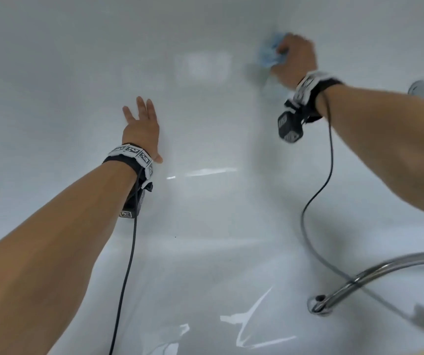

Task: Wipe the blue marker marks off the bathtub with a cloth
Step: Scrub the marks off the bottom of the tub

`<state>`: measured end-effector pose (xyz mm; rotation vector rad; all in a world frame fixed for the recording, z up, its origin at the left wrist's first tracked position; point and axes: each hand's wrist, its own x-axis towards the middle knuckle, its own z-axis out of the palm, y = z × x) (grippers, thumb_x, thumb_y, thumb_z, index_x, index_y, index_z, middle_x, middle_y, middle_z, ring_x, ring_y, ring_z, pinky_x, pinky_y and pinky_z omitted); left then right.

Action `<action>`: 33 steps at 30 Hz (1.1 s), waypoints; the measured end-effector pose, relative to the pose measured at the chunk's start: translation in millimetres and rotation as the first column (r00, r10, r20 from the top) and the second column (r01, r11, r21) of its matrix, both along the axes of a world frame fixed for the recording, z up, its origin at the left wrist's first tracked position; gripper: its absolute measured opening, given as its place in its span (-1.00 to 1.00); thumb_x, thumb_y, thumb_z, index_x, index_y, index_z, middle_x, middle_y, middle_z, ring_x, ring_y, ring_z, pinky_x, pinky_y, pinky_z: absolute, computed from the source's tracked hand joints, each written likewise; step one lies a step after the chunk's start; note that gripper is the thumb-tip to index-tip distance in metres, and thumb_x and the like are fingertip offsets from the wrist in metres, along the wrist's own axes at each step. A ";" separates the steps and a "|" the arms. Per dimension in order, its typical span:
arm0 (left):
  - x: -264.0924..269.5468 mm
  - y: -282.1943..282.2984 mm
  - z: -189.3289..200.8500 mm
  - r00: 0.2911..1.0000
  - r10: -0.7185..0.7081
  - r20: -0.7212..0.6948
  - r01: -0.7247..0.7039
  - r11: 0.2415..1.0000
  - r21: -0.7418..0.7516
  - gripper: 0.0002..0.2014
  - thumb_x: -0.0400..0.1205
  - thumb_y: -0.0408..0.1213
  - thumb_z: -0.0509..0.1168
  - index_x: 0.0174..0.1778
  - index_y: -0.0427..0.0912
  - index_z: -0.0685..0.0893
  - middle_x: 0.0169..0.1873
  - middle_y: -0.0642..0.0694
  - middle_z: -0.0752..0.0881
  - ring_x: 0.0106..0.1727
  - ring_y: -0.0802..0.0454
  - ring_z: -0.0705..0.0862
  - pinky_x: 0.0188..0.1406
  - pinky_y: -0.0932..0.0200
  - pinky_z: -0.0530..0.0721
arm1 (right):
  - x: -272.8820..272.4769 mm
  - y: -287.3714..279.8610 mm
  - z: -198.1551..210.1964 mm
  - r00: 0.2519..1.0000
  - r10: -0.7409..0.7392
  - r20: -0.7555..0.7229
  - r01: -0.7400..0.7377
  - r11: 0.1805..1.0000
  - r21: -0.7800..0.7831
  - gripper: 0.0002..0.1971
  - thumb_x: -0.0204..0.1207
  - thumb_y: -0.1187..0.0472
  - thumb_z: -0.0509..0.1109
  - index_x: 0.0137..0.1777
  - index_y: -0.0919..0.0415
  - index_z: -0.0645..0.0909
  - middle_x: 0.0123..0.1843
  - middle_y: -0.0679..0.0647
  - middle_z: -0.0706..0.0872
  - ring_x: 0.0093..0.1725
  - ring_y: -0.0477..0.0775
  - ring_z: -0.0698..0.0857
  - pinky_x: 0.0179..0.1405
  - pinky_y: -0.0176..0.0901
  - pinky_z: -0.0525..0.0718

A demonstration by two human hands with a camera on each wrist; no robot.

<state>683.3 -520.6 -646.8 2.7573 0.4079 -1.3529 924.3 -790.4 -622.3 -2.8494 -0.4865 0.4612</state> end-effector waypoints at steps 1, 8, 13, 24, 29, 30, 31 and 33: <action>0.1 -0.2 1.5 1.000 -0.020 -0.006 0.020 1.000 0.004 0.47 0.31 0.05 0.67 0.66 -0.37 -0.42 0.67 -0.39 -0.35 0.67 -0.56 -0.05 0.53 -0.23 0.41 | 14.4 -12.3 -4.5 0.994 -0.107 0.016 0.107 0.993 -0.039 -0.73 0.43 0.10 0.34 0.09 0.18 0.65 0.02 0.14 0.67 0.10 0.24 0.71 0.17 -0.01 0.67; 4.4 -6.1 10.8 0.999 -0.039 -0.009 0.040 0.999 0.020 0.46 0.32 0.06 0.65 0.65 -0.41 -0.42 0.67 -0.41 -0.34 0.67 -0.54 0.02 0.57 -0.24 0.36 | -40.2 12.2 -24.6 0.994 -0.093 -0.049 0.081 0.976 -0.202 -0.49 0.62 -0.12 0.19 0.28 0.28 0.65 0.27 0.31 0.69 0.28 0.35 0.65 0.35 0.04 0.50; 2.5 -1.4 3.2 1.000 0.012 0.011 -0.012 1.000 -0.009 0.49 0.28 0.02 0.69 0.66 -0.34 -0.44 0.67 -0.34 -0.38 0.67 -0.57 -0.10 0.36 -0.21 0.61 | -106.0 53.9 -35.8 0.990 0.077 -0.120 -0.102 0.971 -0.216 -0.73 0.51 0.10 0.28 0.17 0.10 0.63 0.16 0.18 0.66 0.14 0.31 0.64 0.08 -0.03 0.55; -0.5 0.6 -5.4 0.999 0.037 0.034 -0.036 0.999 -0.022 0.48 0.27 -0.04 0.70 0.68 -0.31 -0.42 0.68 -0.30 -0.39 0.67 -0.55 -0.17 0.26 -0.22 0.66 | -25.2 -3.4 -32.0 0.953 -0.289 0.091 0.278 0.954 0.110 -0.60 0.52 0.33 0.25 0.36 0.28 0.60 0.34 0.27 0.65 0.35 0.28 0.61 0.30 -0.08 0.45; 1.8 0.9 -5.5 1.000 0.026 0.014 -0.026 1.000 -0.013 0.49 0.27 -0.02 0.70 0.67 -0.33 -0.42 0.68 -0.33 -0.38 0.66 -0.57 -0.16 0.25 -0.21 0.67 | -36.1 41.8 -56.5 0.870 -0.493 0.022 0.483 0.860 0.162 -0.52 0.61 0.27 0.23 0.55 0.09 0.51 0.52 0.04 0.60 0.50 0.05 0.55 0.35 -0.33 0.38; 1.5 2.0 -5.4 1.000 0.024 0.017 -0.024 1.000 -0.015 0.49 0.27 -0.01 0.70 0.68 -0.32 -0.42 0.68 -0.32 -0.38 0.66 -0.57 -0.16 0.25 -0.20 0.67 | -49.0 62.4 -58.1 0.911 -0.411 0.021 0.399 0.896 0.196 -0.50 0.59 0.26 0.25 0.54 0.04 0.53 0.53 0.02 0.61 0.51 0.07 0.55 0.38 -0.30 0.38; 0.5 3.0 -5.6 0.999 0.026 0.020 -0.025 1.000 -0.018 0.49 0.27 -0.01 0.70 0.68 -0.31 -0.42 0.68 -0.30 -0.38 0.67 -0.56 -0.16 0.25 -0.20 0.67 | -61.5 83.5 -59.1 0.951 -0.311 -0.004 0.304 0.926 0.223 -0.49 0.56 0.26 0.26 0.54 0.01 0.54 0.53 0.03 0.61 0.51 0.10 0.56 0.41 -0.23 0.39; -0.6 5.0 -5.4 0.999 0.035 0.029 -0.034 0.999 -0.031 0.49 0.27 -0.01 0.70 0.69 -0.28 -0.42 0.69 -0.26 -0.39 0.67 -0.54 -0.17 0.27 -0.21 0.66 | -85.1 129.3 -57.9 0.995 -0.085 -0.054 0.097 0.954 0.284 -0.50 0.57 0.28 0.26 0.50 0.00 0.59 0.48 0.06 0.65 0.46 0.14 0.61 0.39 -0.19 0.45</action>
